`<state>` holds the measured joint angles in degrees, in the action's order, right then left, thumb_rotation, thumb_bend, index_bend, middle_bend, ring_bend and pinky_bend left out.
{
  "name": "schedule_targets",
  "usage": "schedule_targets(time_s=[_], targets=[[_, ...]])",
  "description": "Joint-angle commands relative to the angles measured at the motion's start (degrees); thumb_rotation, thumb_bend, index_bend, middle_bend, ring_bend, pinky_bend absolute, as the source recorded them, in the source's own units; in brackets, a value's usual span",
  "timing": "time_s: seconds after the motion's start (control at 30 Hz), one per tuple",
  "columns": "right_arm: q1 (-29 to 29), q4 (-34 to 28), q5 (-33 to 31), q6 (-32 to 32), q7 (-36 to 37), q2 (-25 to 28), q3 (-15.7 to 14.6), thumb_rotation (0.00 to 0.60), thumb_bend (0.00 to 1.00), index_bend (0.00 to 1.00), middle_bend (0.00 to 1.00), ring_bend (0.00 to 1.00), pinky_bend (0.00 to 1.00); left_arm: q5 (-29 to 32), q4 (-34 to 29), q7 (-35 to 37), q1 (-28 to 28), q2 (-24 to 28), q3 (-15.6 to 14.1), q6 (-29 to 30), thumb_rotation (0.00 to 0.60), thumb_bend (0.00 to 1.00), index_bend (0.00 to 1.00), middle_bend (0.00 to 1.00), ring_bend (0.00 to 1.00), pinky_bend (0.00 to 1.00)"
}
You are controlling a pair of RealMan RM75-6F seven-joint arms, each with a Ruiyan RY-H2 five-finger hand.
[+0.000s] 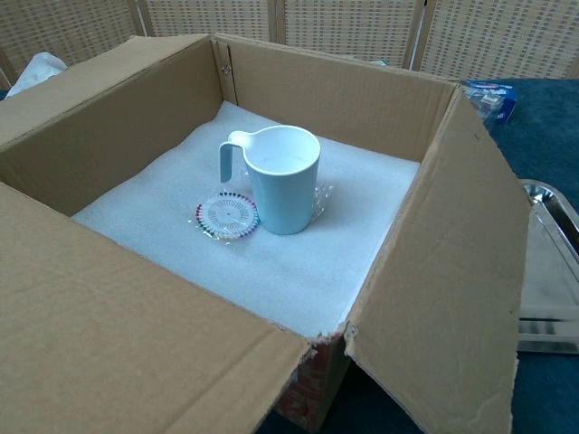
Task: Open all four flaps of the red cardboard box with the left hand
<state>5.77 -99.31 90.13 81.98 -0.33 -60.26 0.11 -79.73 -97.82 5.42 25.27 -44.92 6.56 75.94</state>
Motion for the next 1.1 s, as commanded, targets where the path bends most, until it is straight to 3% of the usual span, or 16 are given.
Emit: schedule_targets(time_s=[0.03, 0.4, 0.83, 1.1], targets=[[-0.07, -0.01, 0.01, 0.18, 0.23, 0.15, 0.08, 0.6, 0.0, 0.0, 0.0, 0.0, 0.0, -1.38, 3.16, 2.85, -3.34, -1.8, -1.76, 2.9, 0.6, 0.0, 0.0, 0.0, 0.0, 0.01], [-0.24, -0.11, -0.44, 0.83, 1.28, 0.69, 0.67, 0.6, 0.0, 0.0, 0.0, 0.0, 0.0, -5.02, 11.38, 9.97, -11.95, -9.55, -5.48, 10.53, 0.6, 0.0, 0.0, 0.0, 0.0, 0.01], [-0.91, -0.19, -0.58, 2.68, 3.65, 1.93, 1.48, 0.6, 0.0, 0.0, 0.0, 0.0, 0.0, -4.45, 12.8, 11.19, -18.59, -17.71, -5.23, 17.28, 0.6, 0.0, 0.0, 0.0, 0.0, 0.01], [-1.19, -0.07, -1.57, 3.0, 3.7, 2.22, 2.01, 0.6, 0.0, 0.0, 0.0, 0.0, 0.0, -4.35, 11.86, 7.43, -19.46, -16.87, -5.41, 15.63, 0.6, 0.0, 0.03, 0.0, 0.0, 0.0]])
